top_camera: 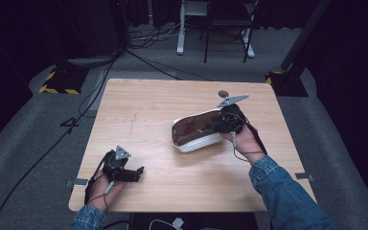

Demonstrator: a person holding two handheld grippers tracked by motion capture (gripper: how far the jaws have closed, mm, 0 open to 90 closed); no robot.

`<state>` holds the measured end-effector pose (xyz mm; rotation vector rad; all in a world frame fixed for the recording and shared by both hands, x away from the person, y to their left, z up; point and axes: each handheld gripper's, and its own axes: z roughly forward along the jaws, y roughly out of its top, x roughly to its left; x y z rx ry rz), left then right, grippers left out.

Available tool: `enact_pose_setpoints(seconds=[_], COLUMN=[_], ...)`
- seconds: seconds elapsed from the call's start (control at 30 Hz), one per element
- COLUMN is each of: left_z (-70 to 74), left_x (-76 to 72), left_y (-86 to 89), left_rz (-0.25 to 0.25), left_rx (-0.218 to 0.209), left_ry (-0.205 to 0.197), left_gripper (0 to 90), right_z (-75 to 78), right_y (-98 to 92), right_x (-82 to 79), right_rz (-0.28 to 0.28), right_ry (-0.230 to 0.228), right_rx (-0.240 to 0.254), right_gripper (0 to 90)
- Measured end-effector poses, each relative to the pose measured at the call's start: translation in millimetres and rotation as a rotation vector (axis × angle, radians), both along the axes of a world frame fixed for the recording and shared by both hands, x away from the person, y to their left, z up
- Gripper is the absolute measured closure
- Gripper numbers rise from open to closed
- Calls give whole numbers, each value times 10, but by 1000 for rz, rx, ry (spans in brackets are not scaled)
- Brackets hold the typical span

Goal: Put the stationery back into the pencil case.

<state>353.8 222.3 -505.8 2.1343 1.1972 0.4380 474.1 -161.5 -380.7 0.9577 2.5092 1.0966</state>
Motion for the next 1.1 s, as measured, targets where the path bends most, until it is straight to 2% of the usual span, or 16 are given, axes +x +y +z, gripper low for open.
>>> enact_pose_setpoints(seconds=[0.17, 0.23, 0.4, 0.53, 0.8, 0.87, 0.97, 1.1], left_z=[0, 1, 3, 3, 2, 2, 2, 2], left_x=[0, 5, 16, 18, 21, 21, 21, 21], left_y=[0, 2, -1, 0, -2, -2, -2, -3], left_rz=[0, -2, -2, -3, 0, -1, 0, 0], left_rx=[0, 3, 3, 2, 2, 2, 2, 1], left_ry=[1, -1, 2, 2, 3, 2, 3, 3], left_gripper=[45, 45, 45, 44, 45, 45, 45, 45], right_z=[85, 97, 189, 202, 153, 127, 67, -16], right_y=[-196, -226, -448, -541, -808, -877, -964, -1051], right_x=[-162, -182, -369, -465, -709, -780, -877, -999], right_rz=[-10, -14, -28, -35, -82, -86, -91, -105], right_ry=[-30, -32, -60, -72, -87, -90, -71, -75], right_rx=[29, 31, 55, 50, 60, 86, 119, 93], right_gripper=[536, 534, 486, 463, 436, 432, 418, 405])
